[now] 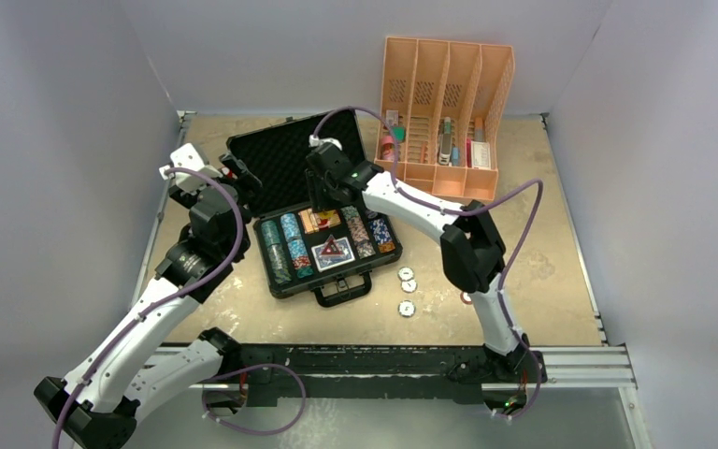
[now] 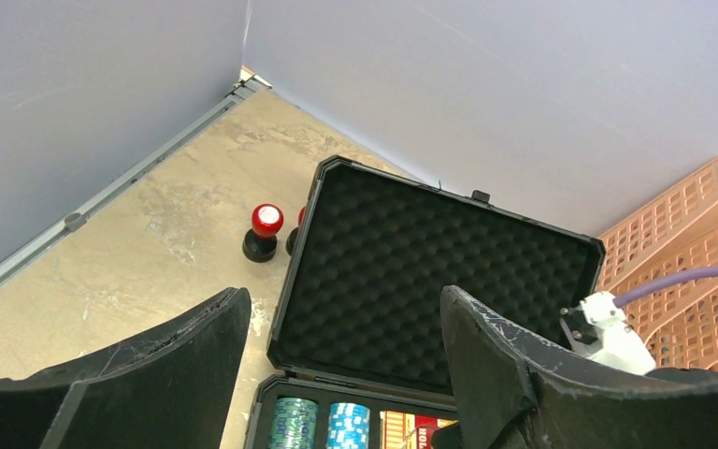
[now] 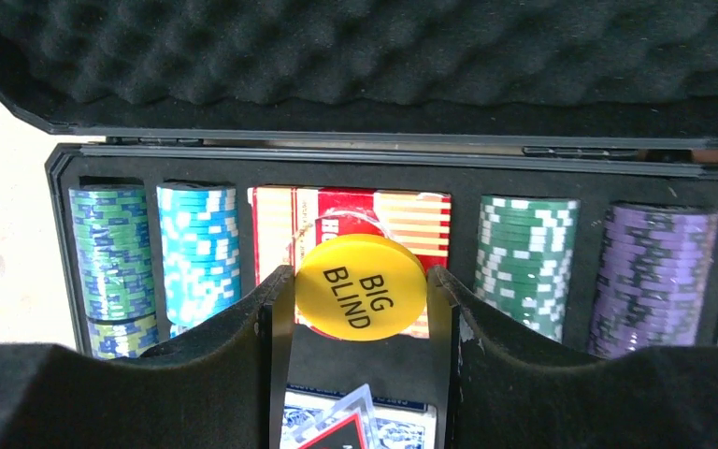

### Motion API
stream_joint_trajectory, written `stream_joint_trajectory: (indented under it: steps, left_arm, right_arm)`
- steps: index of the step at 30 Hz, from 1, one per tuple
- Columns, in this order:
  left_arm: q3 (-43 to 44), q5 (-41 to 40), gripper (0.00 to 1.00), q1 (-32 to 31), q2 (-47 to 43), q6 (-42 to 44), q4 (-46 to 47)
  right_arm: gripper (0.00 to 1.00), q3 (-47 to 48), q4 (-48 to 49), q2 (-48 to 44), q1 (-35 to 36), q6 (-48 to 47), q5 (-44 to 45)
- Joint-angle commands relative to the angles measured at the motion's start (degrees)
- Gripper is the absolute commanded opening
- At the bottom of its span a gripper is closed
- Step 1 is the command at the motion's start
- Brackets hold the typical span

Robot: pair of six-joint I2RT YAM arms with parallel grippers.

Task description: Pack up texas hold em set

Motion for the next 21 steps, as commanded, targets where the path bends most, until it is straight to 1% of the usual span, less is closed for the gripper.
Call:
stream_joint_trajectory:
  steps: [1, 9, 11, 14, 17, 18, 21]
  left_arm:
    - [-0.2, -1.1, 0.73, 0.5, -0.4, -0.4, 1.3]
    - [-0.2, -1.1, 0.73, 0.5, -0.3, -0.4, 1.2]
    - [-0.2, -1.0, 0.73, 0.5, -0.3, -0.5, 1.2]
    - [-0.1, -0.8, 0.73, 0.5, -0.1, -0.6, 1.2]
    - [-0.2, -0.5, 0.73, 0.5, -0.1, -0.5, 1.2]
    - [-0.2, -0.6, 0.73, 0.5, 0.0, -0.6, 1.2]
    - [0.0, -0.5, 0.73, 0.5, -0.1, -0.5, 1.1]
  right_arm:
    - [0.49, 3.6, -1.3, 1.0, 0.7, -3.1, -0.5]
    - [0.5, 3.7, -1.1, 2.2, 0.8, -4.4, -3.2]
    - [0.54, 3.7, -1.1, 2.0, 0.8, -4.6, -3.9]
    - [0.64, 3.3, -0.7, 1.1, 0.8, -4.3, -3.9]
    - [0.71, 2.6, -0.3, -0.7, 0.7, -3.4, -4.9]
    - [0.72, 2.0, 0.6, -1.8, 0.7, -3.3, -4.4]
    - [0.73, 0.5, 1.4, -4.6, 0.5, -1.9, -1.7]
